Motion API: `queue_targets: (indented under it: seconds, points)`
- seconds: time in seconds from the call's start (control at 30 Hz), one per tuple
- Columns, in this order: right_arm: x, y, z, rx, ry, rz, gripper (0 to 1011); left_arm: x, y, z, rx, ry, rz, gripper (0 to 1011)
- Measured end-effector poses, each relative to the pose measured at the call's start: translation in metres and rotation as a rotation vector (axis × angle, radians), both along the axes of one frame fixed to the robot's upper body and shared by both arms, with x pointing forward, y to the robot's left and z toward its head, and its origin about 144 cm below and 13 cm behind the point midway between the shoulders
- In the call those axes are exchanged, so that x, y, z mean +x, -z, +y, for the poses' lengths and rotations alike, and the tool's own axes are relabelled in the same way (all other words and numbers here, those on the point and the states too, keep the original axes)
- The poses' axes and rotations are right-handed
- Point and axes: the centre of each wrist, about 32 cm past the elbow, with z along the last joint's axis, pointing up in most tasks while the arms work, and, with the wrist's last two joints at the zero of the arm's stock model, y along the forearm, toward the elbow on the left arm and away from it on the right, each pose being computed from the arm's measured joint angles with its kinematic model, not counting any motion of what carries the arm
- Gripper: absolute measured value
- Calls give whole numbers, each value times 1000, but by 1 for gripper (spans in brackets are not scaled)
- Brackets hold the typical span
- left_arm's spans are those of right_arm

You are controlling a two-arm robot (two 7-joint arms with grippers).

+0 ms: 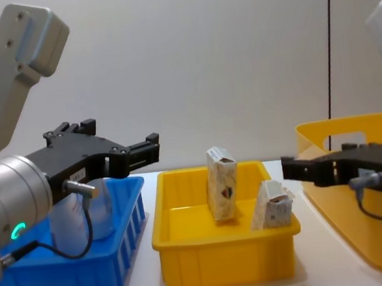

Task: Bimanual collaborative sorting of washing and personal care products

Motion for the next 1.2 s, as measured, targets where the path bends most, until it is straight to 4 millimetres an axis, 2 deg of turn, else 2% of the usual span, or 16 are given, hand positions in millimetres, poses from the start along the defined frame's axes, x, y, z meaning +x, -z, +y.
queue_targets:
  seconds: [0.8, 1.2]
  points:
    - [41, 2, 33, -14, -7, 128, 1004, 0, 0, 0, 0, 0, 0, 1002]
    - [55, 3, 44, -18, -9, 181, 1004, 0, 0, 0, 0, 0, 0, 1002]
